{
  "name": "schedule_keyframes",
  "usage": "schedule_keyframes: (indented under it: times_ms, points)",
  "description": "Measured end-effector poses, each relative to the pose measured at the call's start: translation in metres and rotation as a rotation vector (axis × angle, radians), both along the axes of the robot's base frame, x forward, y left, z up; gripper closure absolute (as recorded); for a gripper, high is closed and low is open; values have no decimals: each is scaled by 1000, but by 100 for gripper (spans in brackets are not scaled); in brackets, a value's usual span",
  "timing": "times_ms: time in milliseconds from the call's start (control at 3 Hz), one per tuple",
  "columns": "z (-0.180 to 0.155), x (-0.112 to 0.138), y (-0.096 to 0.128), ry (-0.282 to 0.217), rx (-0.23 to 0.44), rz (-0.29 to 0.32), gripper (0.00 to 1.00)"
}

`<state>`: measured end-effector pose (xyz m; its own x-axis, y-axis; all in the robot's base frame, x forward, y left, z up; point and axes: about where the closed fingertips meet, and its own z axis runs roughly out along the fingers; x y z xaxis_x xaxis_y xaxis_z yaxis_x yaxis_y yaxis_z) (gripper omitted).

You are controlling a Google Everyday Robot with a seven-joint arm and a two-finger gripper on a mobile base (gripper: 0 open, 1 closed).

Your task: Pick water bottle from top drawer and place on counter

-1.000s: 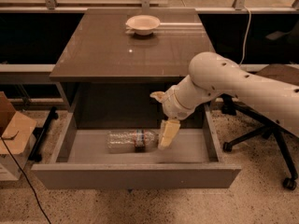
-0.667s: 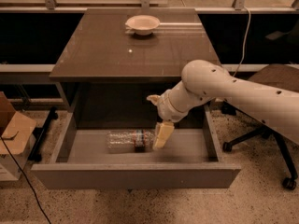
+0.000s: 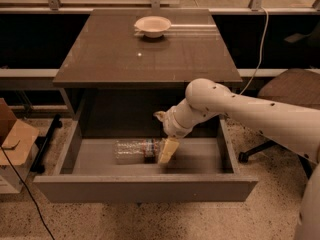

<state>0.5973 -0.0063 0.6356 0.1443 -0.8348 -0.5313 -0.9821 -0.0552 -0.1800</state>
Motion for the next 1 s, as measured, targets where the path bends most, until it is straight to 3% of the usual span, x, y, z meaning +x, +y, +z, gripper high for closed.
schedule_keyframes:
  times_ms: [333,1000]
  points:
    - [-18,-6,9,23,-16,24,19]
    - [-22,-24,13,25,-41,57,66]
